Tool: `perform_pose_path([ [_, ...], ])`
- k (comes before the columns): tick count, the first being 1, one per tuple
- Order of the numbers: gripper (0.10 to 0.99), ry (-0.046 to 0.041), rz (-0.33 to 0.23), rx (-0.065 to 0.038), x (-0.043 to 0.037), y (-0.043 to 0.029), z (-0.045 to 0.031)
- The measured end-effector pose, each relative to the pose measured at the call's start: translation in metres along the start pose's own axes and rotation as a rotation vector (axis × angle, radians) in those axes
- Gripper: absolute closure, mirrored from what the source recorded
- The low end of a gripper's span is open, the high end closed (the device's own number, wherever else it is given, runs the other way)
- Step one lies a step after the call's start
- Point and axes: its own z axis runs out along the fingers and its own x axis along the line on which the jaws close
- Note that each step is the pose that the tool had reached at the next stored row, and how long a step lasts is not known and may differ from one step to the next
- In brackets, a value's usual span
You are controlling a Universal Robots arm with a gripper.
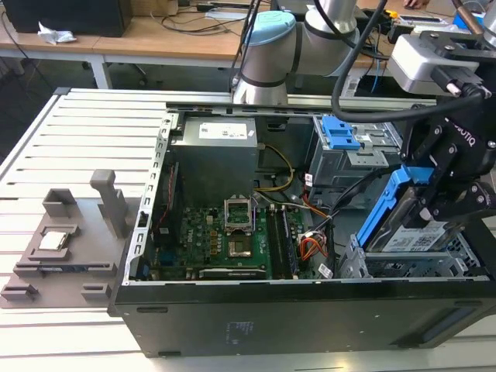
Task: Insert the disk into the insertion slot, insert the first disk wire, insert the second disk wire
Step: 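Insert the disk into the insertion slot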
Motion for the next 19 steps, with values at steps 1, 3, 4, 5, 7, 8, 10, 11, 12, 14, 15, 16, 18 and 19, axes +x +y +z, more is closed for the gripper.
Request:
perform_pose_path([
  [1, 0.725, 0.0000, 0.000, 0.000, 0.0000, 0.0000, 0.0011],
  [3, 0.725, 0.0000, 0.000, 0.000, 0.0000, -0.0001, 0.0025],
  [4, 0.725, 0.0000, 0.000, 0.000, 0.0000, -0.0001, 0.0029],
  [5, 0.725, 0.0001, 0.000, 0.000, 0.0000, -0.0001, 0.0040],
  [7, 0.725, 0.0000, 0.000, 0.000, 0.0000, -0.0002, 0.0049],
  [8, 0.725, 0.0000, 0.000, 0.000, 0.0000, -0.0002, 0.0055],
  [10, 0.725, -0.0001, 0.000, 0.000, 0.0000, -0.0003, 0.0069],
  [11, 0.725, 0.0000, 0.000, 0.000, 0.0000, -0.0003, 0.0079],
  [12, 0.725, 0.0000, 0.000, 0.000, 0.0000, -0.0003, 0.0084],
  [14, 0.725, 0.0000, 0.000, 0.000, 0.0000, -0.0004, 0.0097],
  [15, 0.725, 0.0000, 0.000, 0.000, 0.0000, -0.0004, 0.0105],
  [16, 0.725, 0.0000, 0.000, 0.000, 0.0000, -0.0004, 0.0110],
  [18, 0.725, -0.0001, 0.000, 0.000, 0.0000, -0.0005, 0.0125],
  [19, 0.725, 0.0000, 0.000, 0.000, 0.0000, -0.0005, 0.0130],
])
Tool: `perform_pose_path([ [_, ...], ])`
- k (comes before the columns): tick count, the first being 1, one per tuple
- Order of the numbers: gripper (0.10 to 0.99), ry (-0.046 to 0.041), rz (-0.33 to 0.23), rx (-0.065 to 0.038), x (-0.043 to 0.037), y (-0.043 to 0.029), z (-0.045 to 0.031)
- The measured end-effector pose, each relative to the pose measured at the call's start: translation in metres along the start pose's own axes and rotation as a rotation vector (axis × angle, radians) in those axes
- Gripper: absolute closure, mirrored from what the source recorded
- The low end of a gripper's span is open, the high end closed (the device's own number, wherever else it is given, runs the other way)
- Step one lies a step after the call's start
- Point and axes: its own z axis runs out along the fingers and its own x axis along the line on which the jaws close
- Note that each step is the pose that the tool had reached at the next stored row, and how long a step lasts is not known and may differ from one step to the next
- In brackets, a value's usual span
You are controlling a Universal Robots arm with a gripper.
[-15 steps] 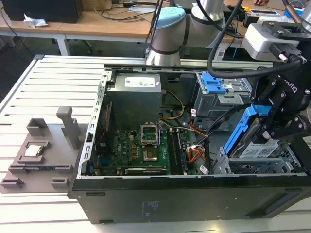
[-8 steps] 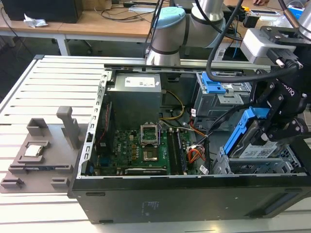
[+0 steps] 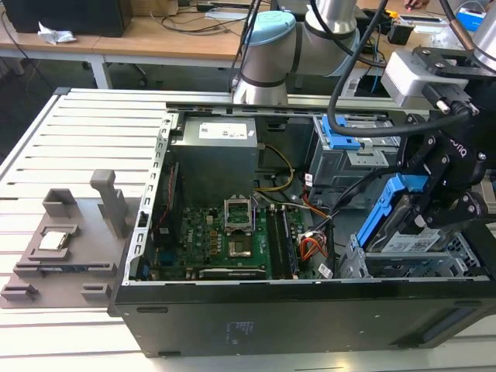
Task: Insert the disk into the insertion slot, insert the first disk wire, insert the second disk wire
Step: 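Insert the disk into the insertion slot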
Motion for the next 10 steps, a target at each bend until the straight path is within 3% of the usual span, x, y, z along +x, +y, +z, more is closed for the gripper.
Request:
perform_pose_path([
  [5, 0.714, 0.0002, 0.000, 0.000, 0.0000, 0.0000, 0.0005],
  [6, 0.651, -0.0002, 0.000, 0.000, 0.0000, 0.0000, 0.0007],
  [10, 0.651, 0.0002, 0.000, 0.000, 0.0000, 0.0000, 0.0009],
])
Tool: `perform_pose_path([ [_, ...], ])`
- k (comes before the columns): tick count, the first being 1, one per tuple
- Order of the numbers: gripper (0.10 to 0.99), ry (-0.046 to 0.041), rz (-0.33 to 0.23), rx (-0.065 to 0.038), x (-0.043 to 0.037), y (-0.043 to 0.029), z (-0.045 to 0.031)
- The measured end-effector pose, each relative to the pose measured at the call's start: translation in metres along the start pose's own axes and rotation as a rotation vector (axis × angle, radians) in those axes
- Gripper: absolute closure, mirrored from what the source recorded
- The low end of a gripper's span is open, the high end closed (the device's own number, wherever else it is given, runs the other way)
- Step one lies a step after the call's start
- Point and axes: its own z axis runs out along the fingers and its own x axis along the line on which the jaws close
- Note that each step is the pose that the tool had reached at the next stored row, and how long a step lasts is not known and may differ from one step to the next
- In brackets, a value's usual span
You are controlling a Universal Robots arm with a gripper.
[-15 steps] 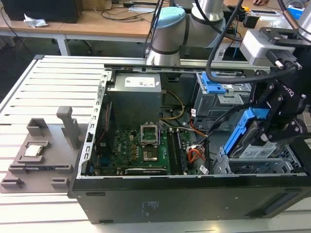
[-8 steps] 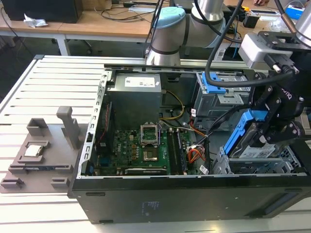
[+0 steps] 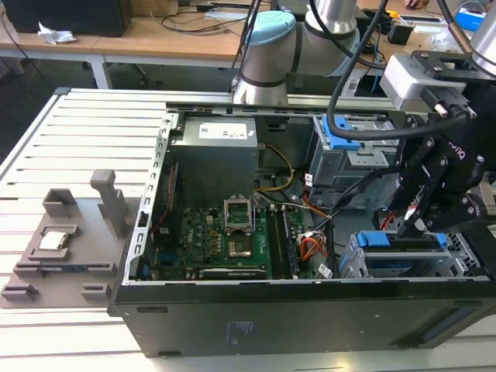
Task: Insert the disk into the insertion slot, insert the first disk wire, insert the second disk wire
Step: 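Insert the disk into the insertion slot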
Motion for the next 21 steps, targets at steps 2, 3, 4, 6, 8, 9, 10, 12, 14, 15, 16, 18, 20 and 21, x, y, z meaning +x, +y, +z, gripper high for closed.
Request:
perform_pose_path([
  [2, 0.651, -0.0001, 0.000, 0.000, 0.0000, 0.0000, 0.0002],
  [3, 0.733, 0.0000, 0.000, 0.000, 0.0000, 0.0000, 0.0002],
  [4, 0.792, -0.0001, 0.000, 0.000, 0.0000, 0.0000, 0.0003],
  [6, 0.914, 0.0000, 0.000, 0.000, 0.0000, 0.0000, 0.0004],
  [8, 0.973, -0.0001, 0.000, 0.000, 0.0000, 0.0000, 0.0005],
  [9, 0.980, -0.0001, 0.000, 0.000, 0.0000, 0.0000, 0.0005],
  [10, 0.980, -0.0001, 0.000, 0.000, 0.0000, 0.0000, 0.0006],
  [12, 0.980, 0.0000, 0.000, 0.000, 0.0000, -0.0001, 0.0007],
  [14, 0.980, -0.0001, 0.000, 0.000, 0.0000, -0.0001, 0.0009],
  [15, 0.980, -0.0001, 0.000, 0.000, 0.0000, -0.0001, 0.0010],
  [16, 0.980, -0.0001, 0.000, 0.000, 0.0000, -0.0001, 0.0010],
  [18, 0.980, -0.0004, 0.000, 0.000, 0.0000, -0.0012, 0.0012],
  [20, 0.980, -0.0002, 0.000, 0.000, -0.0002, -0.0048, 0.0009],
  [21, 0.980, 0.0000, 0.000, -0.001, -0.0007, -0.0090, 0.0007],
])
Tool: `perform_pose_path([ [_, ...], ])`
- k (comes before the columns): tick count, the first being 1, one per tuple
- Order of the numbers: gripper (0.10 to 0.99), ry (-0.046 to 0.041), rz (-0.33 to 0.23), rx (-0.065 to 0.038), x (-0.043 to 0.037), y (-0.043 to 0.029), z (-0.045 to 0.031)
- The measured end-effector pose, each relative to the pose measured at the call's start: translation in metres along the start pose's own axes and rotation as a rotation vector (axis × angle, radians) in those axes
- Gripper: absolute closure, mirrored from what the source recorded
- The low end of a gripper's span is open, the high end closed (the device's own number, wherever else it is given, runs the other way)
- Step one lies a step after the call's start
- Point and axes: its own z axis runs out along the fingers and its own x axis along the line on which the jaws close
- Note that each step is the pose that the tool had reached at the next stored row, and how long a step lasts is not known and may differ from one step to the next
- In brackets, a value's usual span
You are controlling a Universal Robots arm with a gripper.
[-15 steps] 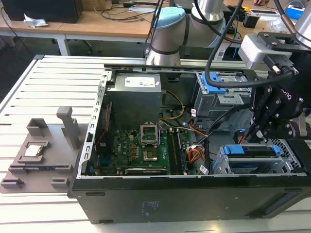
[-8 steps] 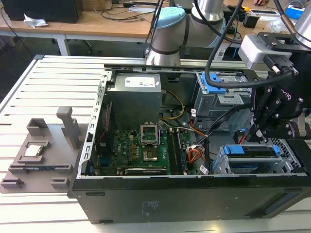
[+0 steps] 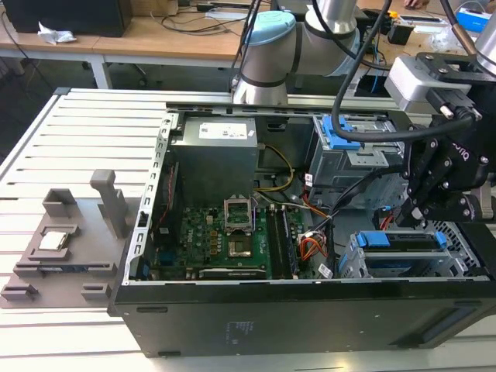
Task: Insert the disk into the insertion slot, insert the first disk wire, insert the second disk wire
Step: 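Insert the disk into the insertion slot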
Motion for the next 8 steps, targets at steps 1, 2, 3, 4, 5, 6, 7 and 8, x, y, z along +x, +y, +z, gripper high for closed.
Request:
perform_pose_path([
  [1, 0.980, 0.0000, 0.000, 0.000, -0.0005, -0.0048, -0.0002],
  [2, 0.980, 0.0000, 0.000, 0.000, -0.0007, -0.0068, -0.0003],
  [3, 0.980, 0.0000, 0.000, 0.000, -0.0009, -0.0084, -0.0003],
  [4, 0.980, 0.0001, 0.000, -0.001, -0.0011, -0.0105, -0.0004],
  [5, 0.980, 0.0001, 0.000, -0.001, -0.0012, -0.0119, -0.0005],
  [6, 0.980, 0.0001, 0.000, -0.001, -0.0013, -0.0140, -0.0005],
  [7, 0.980, 0.0000, 0.000, -0.001, -0.0014, -0.0158, -0.0003],
  [8, 0.980, 0.0000, 0.000, -0.002, -0.0014, -0.0167, 0.0012],
])
